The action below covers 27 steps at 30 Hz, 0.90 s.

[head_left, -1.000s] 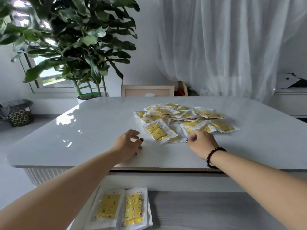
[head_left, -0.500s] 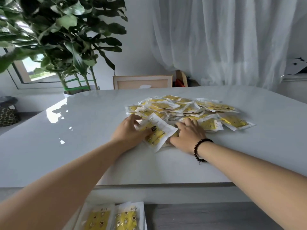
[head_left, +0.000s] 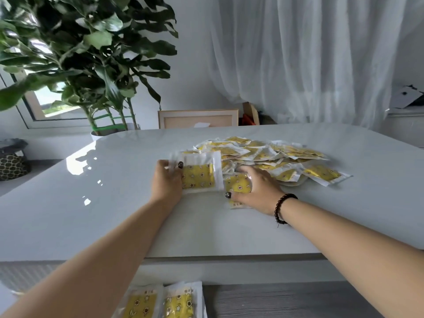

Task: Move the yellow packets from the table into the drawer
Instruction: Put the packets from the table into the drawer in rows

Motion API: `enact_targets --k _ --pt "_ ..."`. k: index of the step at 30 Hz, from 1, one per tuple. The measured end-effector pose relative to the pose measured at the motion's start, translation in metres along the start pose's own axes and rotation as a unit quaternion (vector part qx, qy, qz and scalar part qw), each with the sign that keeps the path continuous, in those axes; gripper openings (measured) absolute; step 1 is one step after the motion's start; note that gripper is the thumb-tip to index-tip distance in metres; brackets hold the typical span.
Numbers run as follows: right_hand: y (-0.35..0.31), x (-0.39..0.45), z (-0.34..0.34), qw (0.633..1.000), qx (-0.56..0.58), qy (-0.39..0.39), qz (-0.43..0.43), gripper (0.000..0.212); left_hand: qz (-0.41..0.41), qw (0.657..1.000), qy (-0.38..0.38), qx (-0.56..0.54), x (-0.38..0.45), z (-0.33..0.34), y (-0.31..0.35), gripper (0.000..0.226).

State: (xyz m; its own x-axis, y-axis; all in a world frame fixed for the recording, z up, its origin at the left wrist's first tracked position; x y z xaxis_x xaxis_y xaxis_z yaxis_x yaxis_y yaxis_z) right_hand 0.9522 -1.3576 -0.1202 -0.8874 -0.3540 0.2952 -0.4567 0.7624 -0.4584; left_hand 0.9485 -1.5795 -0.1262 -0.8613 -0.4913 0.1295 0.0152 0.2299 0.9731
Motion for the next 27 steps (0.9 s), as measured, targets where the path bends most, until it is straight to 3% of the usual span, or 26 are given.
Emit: enact_targets --k 2,5,8,11,16,22,25,27 --pt "0.003 -0.001 -0.003 0.995 0.085 0.054 -0.001 0.079 0.013 0.999 0.036 -0.005 -0.004 -0.002 0.004 0.033" --pt "0.004 -0.003 -0.004 0.986 0.104 0.129 -0.037 0.078 0.061 0.997 0.041 0.008 -0.009 -0.003 0.009 0.063" --pt "-0.005 -0.006 -0.001 0.976 0.109 0.156 -0.110 0.074 0.195 0.972 -0.002 0.128 -0.016 0.006 0.009 0.053" --pt "-0.011 -0.003 0.007 0.977 0.111 0.118 -0.140 0.081 0.287 0.933 -0.064 0.206 -0.024 0.013 0.005 0.035" --pt "-0.013 -0.002 0.007 0.983 0.117 0.073 -0.121 0.080 0.263 0.953 -0.061 0.134 -0.027 0.005 0.013 0.036" --pt "-0.013 0.000 0.008 0.972 0.108 0.063 -0.200 0.096 0.294 0.948 -0.049 0.113 -0.029 0.002 0.011 0.062" --pt "-0.008 0.004 0.014 0.965 0.080 0.108 -0.224 0.079 0.309 0.944 -0.033 0.112 -0.029 0.003 0.012 0.066" --pt "-0.006 0.006 0.014 0.966 0.089 0.142 -0.195 0.062 0.312 0.943 -0.025 0.115 -0.028 0.004 0.013 0.061"
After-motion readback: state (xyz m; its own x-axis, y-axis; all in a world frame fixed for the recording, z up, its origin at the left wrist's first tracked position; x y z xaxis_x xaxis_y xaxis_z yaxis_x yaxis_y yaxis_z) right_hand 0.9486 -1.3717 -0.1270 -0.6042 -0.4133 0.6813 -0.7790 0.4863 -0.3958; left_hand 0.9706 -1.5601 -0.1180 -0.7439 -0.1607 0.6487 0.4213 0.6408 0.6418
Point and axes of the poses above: each hand's wrist, its own x-axis towards the middle knuckle, its own z-axis out of the palm, y = z × x, the point moved 1 cm from there along x, towards the middle knuckle, and after that the axes turned 9 degrees about -z, right-handed, at the moved point
